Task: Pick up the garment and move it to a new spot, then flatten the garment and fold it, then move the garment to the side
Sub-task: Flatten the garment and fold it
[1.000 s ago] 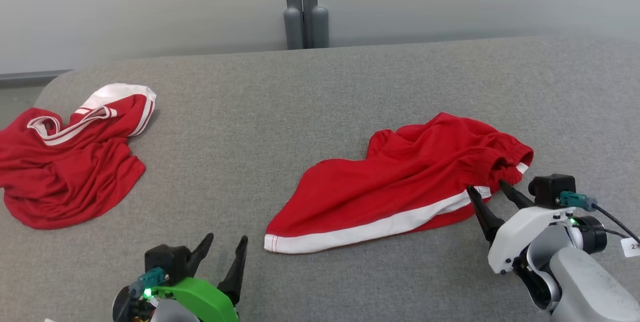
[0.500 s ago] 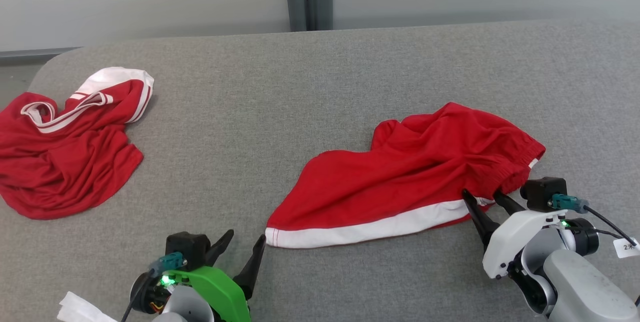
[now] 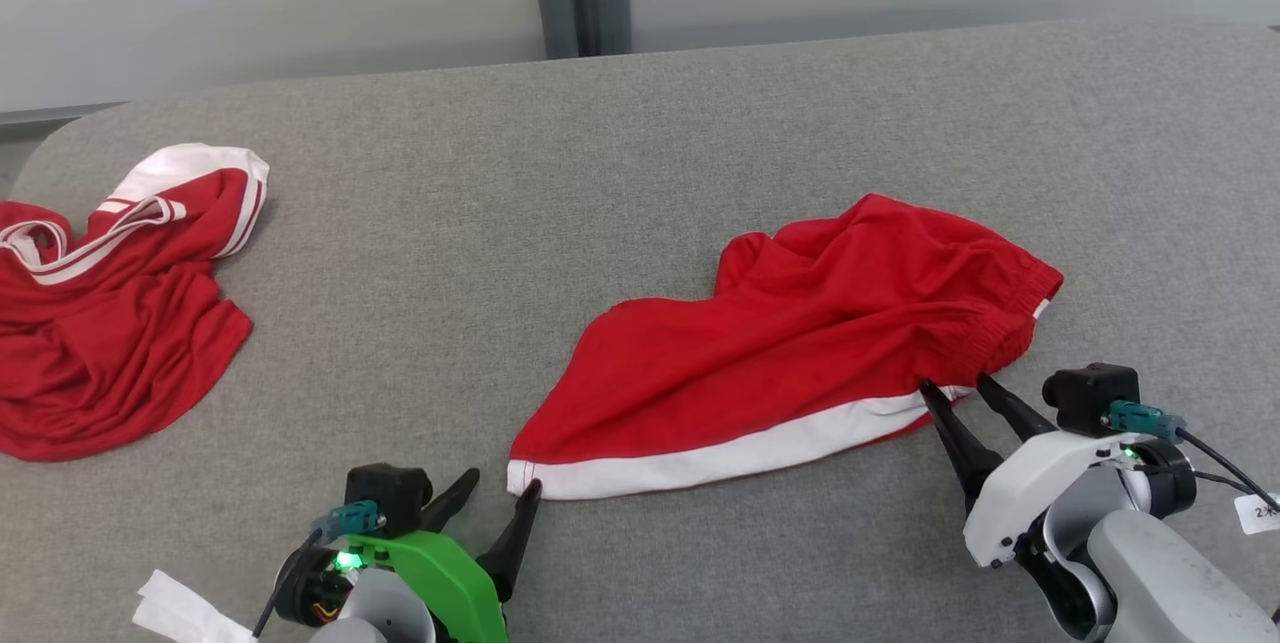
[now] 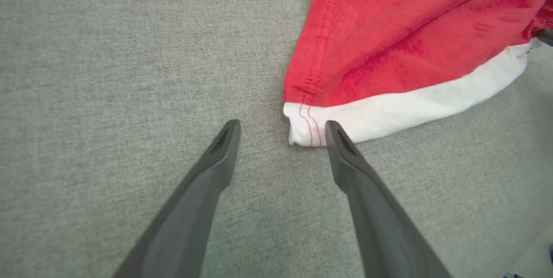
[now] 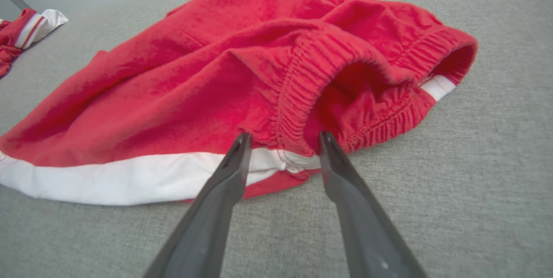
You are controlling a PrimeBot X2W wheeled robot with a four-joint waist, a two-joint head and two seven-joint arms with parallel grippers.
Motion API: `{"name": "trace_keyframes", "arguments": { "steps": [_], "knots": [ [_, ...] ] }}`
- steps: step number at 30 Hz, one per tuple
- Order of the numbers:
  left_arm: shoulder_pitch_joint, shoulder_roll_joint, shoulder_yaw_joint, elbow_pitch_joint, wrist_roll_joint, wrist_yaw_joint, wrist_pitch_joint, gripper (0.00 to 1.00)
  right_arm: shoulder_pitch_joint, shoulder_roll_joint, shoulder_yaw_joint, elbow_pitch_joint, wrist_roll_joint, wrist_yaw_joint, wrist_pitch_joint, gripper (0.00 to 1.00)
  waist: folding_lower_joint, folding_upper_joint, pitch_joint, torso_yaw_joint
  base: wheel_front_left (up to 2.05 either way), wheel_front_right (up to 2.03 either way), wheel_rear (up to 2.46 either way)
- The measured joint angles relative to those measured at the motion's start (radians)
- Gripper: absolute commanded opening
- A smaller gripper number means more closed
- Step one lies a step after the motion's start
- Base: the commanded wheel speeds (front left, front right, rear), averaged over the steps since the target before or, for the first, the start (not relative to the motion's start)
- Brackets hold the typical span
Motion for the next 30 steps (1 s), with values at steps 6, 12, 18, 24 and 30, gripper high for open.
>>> {"name": "trace_keyframes", "arguments": {
  "steps": [6, 12, 18, 24, 30],
  "knots": [
    [-0.029, 0.006, -0.05, 0.018, -0.025, 0.0, -0.009, 0.9, 0.0, 0.01, 0.001, -0.014, 0.0, 0.0, 0.008, 0.39, 0.0, 0.0, 0.008, -0.008, 0.0, 0.0, 0.0],
    [-0.045, 0.01, -0.083, 0.021, -0.046, 0.0, -0.025, 0.0, 0.004, 0.01, -0.002, -0.018, -0.004, 0.0, 0.009, 0.14, 0.0, 0.0, 0.008, -0.01, 0.0, 0.0, 0.0],
    [-0.048, 0.019, -0.112, 0.006, -0.081, 0.0, -0.06, 0.0, 0.015, 0.011, -0.007, -0.034, -0.007, 0.0, -0.005, 0.0, 0.0, 0.0, -0.006, -0.007, 0.0, 0.0, 0.0],
    [-0.047, 0.046, -0.122, -0.017, -0.105, 0.0, -0.089, 0.0, 0.027, 0.009, -0.017, -0.063, 0.003, 0.0, -0.018, 0.0, 0.0, 0.0, -0.028, -0.003, 0.0, 0.0, 0.0],
    [-0.05, 0.089, -0.101, -0.109, -0.13, 0.0, -0.106, 0.0, 0.022, 0.0, -0.023, -0.157, 0.059, 0.0, -0.027, 0.0, 0.0, 0.0, -0.042, -0.005, 0.0, 0.0, 0.0]
  ]
}}
